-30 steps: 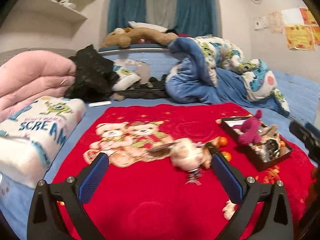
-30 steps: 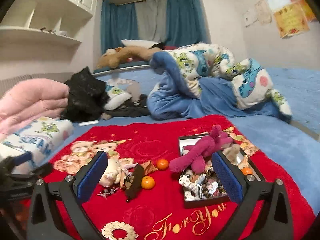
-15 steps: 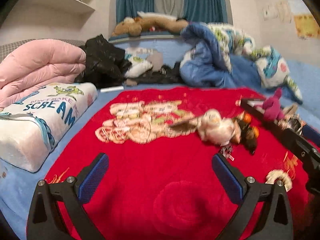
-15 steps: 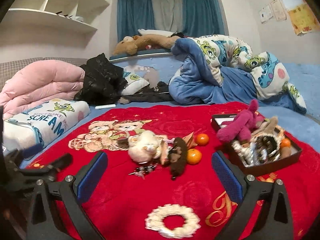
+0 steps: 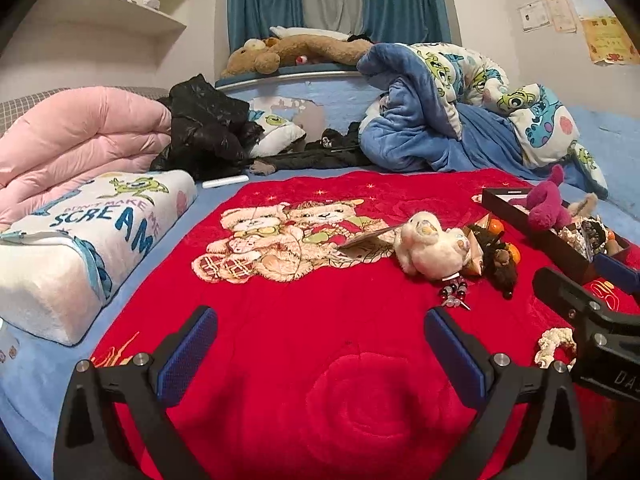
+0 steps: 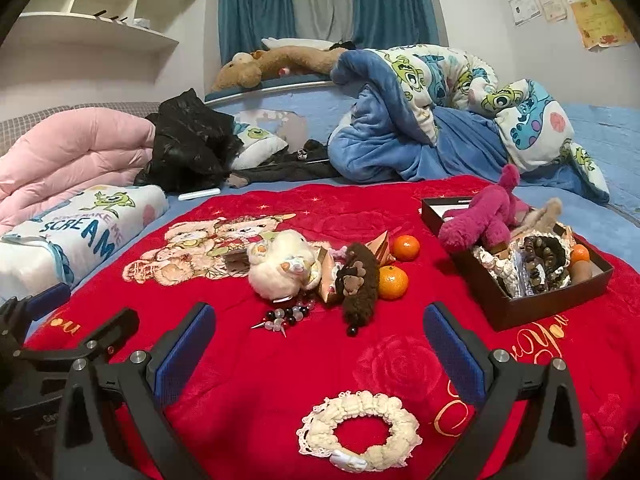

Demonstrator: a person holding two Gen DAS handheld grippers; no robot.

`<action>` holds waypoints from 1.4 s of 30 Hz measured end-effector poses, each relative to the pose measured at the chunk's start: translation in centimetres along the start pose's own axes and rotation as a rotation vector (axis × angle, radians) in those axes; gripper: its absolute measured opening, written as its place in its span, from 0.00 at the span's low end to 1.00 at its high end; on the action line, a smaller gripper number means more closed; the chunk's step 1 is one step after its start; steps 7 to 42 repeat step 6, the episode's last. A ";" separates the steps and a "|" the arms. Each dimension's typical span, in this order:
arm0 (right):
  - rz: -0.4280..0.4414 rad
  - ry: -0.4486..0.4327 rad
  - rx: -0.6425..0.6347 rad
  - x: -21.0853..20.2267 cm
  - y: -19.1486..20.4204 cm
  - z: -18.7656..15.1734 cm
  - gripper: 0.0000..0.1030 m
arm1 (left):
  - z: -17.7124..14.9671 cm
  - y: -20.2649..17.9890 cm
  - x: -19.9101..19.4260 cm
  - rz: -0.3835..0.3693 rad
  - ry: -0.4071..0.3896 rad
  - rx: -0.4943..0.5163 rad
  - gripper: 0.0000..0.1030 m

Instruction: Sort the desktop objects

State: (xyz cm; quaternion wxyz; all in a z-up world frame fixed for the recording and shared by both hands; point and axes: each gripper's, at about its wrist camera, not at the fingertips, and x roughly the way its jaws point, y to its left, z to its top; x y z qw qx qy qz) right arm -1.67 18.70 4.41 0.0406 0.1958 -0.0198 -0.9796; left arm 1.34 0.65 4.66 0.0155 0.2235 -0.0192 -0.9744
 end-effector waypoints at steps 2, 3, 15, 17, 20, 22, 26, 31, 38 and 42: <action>-0.005 0.003 -0.006 0.1 0.1 0.0 1.00 | -0.1 0.1 0.1 -0.003 0.007 -0.008 1.00; -0.005 0.002 -0.007 0.1 0.1 0.0 1.00 | -0.1 0.2 0.2 -0.002 0.011 -0.014 1.00; -0.004 0.001 -0.005 0.1 0.1 -0.1 1.00 | -0.2 0.3 0.3 -0.006 0.022 -0.025 1.00; -0.004 0.001 -0.005 0.1 0.1 -0.1 1.00 | -0.2 0.3 0.3 -0.006 0.022 -0.025 1.00; -0.004 0.001 -0.005 0.1 0.1 -0.1 1.00 | -0.2 0.3 0.3 -0.006 0.022 -0.025 1.00; -0.004 0.001 -0.005 0.1 0.1 -0.1 1.00 | -0.2 0.3 0.3 -0.006 0.022 -0.025 1.00; -0.004 0.001 -0.005 0.1 0.1 -0.1 1.00 | -0.2 0.3 0.3 -0.006 0.022 -0.025 1.00; -0.004 0.001 -0.005 0.1 0.1 -0.1 1.00 | -0.2 0.3 0.3 -0.006 0.022 -0.025 1.00; -0.004 0.001 -0.005 0.1 0.1 -0.1 1.00 | -0.2 0.3 0.3 -0.006 0.022 -0.025 1.00; -0.004 0.001 -0.005 0.1 0.1 -0.1 1.00 | -0.2 0.3 0.3 -0.006 0.022 -0.025 1.00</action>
